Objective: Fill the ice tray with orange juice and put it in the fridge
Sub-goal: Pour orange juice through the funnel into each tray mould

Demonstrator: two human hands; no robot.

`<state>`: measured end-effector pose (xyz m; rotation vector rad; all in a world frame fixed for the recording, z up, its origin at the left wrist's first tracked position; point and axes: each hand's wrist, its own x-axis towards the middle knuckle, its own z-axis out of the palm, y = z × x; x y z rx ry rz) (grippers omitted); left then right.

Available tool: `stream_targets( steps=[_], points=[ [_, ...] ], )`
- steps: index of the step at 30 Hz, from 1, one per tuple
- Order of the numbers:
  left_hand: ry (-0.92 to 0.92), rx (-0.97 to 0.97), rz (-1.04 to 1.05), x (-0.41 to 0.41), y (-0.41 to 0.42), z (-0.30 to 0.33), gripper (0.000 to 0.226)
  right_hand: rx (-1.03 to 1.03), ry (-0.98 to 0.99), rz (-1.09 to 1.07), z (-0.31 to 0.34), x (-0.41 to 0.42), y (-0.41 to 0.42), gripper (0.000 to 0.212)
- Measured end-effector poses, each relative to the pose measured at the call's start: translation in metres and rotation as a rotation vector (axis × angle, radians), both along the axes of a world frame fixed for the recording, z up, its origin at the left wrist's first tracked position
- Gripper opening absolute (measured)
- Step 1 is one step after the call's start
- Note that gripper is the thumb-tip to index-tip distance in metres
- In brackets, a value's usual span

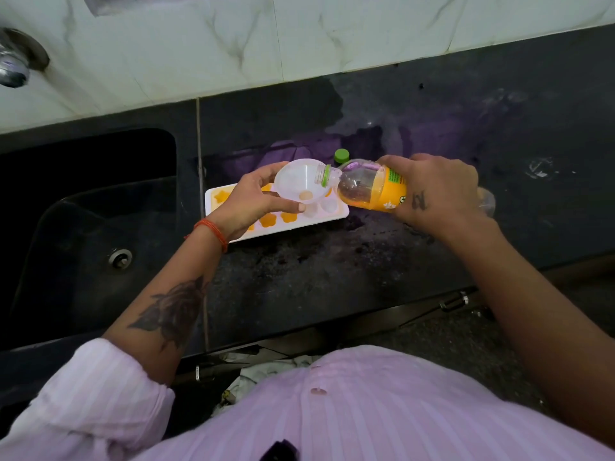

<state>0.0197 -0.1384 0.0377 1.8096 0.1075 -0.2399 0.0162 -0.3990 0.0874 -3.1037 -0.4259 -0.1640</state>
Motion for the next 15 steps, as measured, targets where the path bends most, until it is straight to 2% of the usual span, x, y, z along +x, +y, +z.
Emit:
stream_targets(
  steps=[6,15],
  points=[
    [0.011,0.011,-0.006,0.0011,-0.0008,-0.0023,0.073,-0.033,-0.025,0.019,0.0038,0.0002,0.0003,0.063],
    [0.023,0.015,-0.012,-0.0003,-0.0081,0.0023,0.070,-0.055,-0.015,0.032,0.0086,0.0014,-0.0008,0.062]
  ],
)
